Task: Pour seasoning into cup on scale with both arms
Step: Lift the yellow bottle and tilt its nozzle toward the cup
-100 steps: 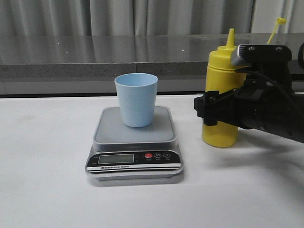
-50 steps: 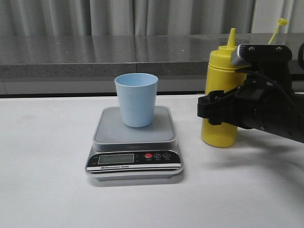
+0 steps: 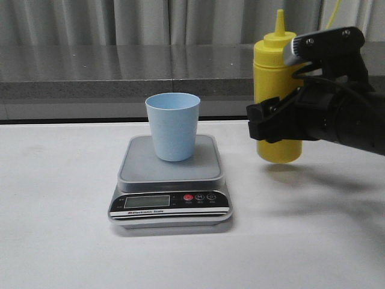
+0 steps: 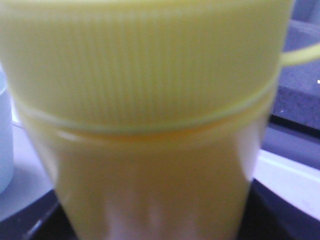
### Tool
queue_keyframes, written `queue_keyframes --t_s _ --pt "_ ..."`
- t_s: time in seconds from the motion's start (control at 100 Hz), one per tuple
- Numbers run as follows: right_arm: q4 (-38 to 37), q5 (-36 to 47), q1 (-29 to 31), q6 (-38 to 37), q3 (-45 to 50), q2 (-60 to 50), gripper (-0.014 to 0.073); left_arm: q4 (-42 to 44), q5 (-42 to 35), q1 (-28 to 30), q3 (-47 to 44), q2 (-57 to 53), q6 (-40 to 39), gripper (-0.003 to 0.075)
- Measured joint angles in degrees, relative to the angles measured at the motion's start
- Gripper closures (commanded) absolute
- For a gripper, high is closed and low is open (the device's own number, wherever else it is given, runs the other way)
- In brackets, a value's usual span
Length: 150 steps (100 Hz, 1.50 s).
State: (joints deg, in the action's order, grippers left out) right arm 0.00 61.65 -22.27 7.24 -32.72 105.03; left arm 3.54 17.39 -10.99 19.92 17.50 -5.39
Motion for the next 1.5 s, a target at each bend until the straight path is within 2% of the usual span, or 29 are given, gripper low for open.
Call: queue_keyframes --t_s 0.23,0.49,0.7,0.93,1.5 --pt "0.0 -19.1 0.0 12.7 -5.3 -5.7 0.0369 0.0 0.0 0.0 0.0 0.0 0.0 0.074" --pt "-0.4 -38.1 0.0 26.9 -13.6 -6.4 0.0369 0.0 0.0 0.0 0.0 0.0 0.0 0.074" --pt "-0.4 -51.3 0.0 34.1 -20.6 -6.4 0.0369 0.0 0.0 0.0 0.0 0.0 0.0 0.074" --pt "-1.8 -62.7 0.0 37.7 -27.7 -6.4 0.0369 0.0 0.0 0.0 0.0 0.0 0.0 0.074" --pt "-19.5 -75.5 -2.5 38.0 -35.3 -6.4 0.0369 0.0 0.0 0.0 0.0 0.0 0.0 0.074"
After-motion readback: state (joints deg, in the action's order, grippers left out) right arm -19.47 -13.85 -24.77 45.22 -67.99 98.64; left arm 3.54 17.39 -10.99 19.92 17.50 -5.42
